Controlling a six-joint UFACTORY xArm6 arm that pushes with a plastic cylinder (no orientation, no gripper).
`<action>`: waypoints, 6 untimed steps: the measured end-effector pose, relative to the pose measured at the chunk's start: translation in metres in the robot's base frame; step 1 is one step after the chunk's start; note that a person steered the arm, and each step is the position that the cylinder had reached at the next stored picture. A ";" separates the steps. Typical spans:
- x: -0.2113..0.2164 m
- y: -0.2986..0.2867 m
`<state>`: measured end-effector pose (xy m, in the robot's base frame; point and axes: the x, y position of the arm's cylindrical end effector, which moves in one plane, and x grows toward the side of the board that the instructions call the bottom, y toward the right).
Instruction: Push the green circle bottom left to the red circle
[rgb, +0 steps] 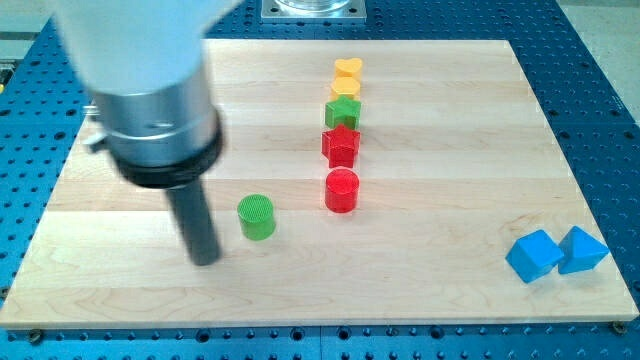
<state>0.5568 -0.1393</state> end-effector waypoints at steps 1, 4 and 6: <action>-0.032 -0.010; -0.052 0.053; -0.025 0.037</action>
<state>0.5318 -0.1022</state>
